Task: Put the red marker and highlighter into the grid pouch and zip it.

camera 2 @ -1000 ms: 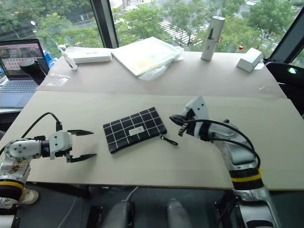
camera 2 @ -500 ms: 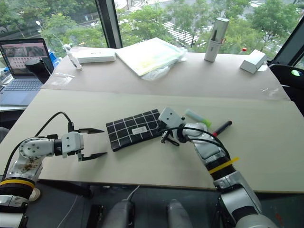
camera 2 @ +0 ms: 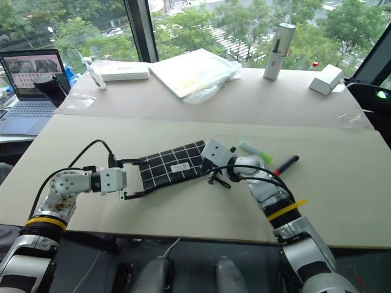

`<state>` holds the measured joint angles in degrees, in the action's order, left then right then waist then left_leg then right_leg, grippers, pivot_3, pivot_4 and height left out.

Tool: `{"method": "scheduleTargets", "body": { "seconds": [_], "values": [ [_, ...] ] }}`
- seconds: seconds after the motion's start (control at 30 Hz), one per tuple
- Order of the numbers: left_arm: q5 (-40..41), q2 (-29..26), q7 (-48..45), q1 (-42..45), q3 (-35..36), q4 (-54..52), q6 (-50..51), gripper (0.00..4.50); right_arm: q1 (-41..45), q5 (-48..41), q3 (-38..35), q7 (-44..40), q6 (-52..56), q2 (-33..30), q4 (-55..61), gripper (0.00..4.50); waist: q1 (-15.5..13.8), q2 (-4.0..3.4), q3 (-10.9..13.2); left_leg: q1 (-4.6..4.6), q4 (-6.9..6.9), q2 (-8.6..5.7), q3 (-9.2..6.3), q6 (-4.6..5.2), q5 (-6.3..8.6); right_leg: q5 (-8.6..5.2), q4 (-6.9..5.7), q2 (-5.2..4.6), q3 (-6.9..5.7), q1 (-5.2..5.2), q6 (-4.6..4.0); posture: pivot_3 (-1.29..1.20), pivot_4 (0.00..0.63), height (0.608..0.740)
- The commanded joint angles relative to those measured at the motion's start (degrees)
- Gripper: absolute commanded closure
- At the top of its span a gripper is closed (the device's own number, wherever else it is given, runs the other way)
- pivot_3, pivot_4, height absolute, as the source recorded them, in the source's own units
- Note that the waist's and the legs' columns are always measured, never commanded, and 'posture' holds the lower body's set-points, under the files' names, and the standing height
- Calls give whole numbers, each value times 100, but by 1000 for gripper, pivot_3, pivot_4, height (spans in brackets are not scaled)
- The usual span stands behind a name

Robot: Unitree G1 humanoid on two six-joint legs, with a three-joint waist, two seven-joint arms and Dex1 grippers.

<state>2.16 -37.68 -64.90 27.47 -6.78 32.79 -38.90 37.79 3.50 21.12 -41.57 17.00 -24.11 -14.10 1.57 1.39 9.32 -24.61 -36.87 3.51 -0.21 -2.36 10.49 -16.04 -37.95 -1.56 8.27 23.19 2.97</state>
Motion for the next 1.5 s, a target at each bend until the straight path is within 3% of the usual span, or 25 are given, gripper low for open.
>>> {"method": "scheduleTargets", "body": {
  "seconds": [0.03, 0.4, 0.5, 0.73, 0.83, 0.97, 1.1, 1.17, 1.3, 1.4, 1.5],
  "values": [
    [-205, 100, 84, 137, -197, 113, -184, 0, -33, 26, -141, -33, -25, 4, 74, 4487, -6, 0, 0, 0, 0, 0, 0, 0, 0, 0, -1, 0, 0, 0, 0, 0, 150, 738],
    [-296, 274, 220, 245, -430, 90, -259, 0, -41, 43, -207, 0, -7, 33, 11, 4487, -19, 0, 0, 0, -1, -1, 0, 0, 0, 0, -1, 0, 0, 0, 0, 0, 150, 738],
    [-296, 284, 232, 205, -474, 120, -271, 736, -20, 40, -239, -8, -14, 34, -28, 4500, -22, 0, 0, 0, -1, -1, 0, 0, 0, 0, -1, 0, 0, 0, 0, 0, 150, 738],
    [-204, 338, 205, 106, -574, -241, -78, 3507, 13, 77, -269, -15, -29, 30, -106, 4500, -27, 0, 0, 0, -1, -1, 0, 0, 0, 0, -1, 0, 0, 0, 0, 0, 150, 738],
    [-158, 352, 205, 75, -604, -515, 124, 4455, 32, 94, -272, -13, -55, 23, -167, 4500, -26, 0, 0, 0, -1, -1, 0, 0, 0, 0, -1, 0, 1, 0, 0, 0, 150, 738],
    [-95, 355, 247, 15, -555, -678, 436, 4455, 70, 116, -317, 75, -96, 57, -261, 4500, -25, 0, 0, 0, -1, 0, 0, 0, 0, 0, -1, 2, 0, 0, 0, 0, 150, 738],
    [214, 479, 572, 20, -217, -848, 1305, 4500, 258, -523, -1034, 237, 148, 330, -384, 3450, -24, 1, 1, 0, -1, 0, -1, 0, 0, 0, -2, 2, 0, 0, 0, 0, 150, 738],
    [362, 519, 667, 11, -93, -980, 1624, 4500, 361, -695, -1338, 330, 247, 382, -427, 2696, -15, 2, 2, -2, -1, 0, -1, 0, 0, 0, -2, 2, 1, 2, 0, 0, 150, 738],
    [527, 568, 823, -69, 66, -1282, 2130, 4500, 237, -1659, -2062, -270, 824, 180, 154, 1398, -2, 1, 2, -6, 0, 1, -4, 0, 0, 0, -3, 2, -1, 5, 0, 0, 150, 738],
    [664, 637, 917, -145, 153, -1590, 2467, 4500, -190, -2110, -2209, -965, 1086, -317, 802, 1398, -18, 1, 3, -8, 1, 0, -5, 0, 0, 0, 0, 1, -2, 4, 1, 0, 150, 738],
    [662, 643, 954, -233, 168, -1785, 2615, 4500, -510, -2156, -2161, -899, 1324, -477, 1132, 1398, -7, 1, 3, -8, 1, 0, -5, 1, 1, -1, 5, 1, -2, 2, 2, 0, 150, 738]
  ]
}}
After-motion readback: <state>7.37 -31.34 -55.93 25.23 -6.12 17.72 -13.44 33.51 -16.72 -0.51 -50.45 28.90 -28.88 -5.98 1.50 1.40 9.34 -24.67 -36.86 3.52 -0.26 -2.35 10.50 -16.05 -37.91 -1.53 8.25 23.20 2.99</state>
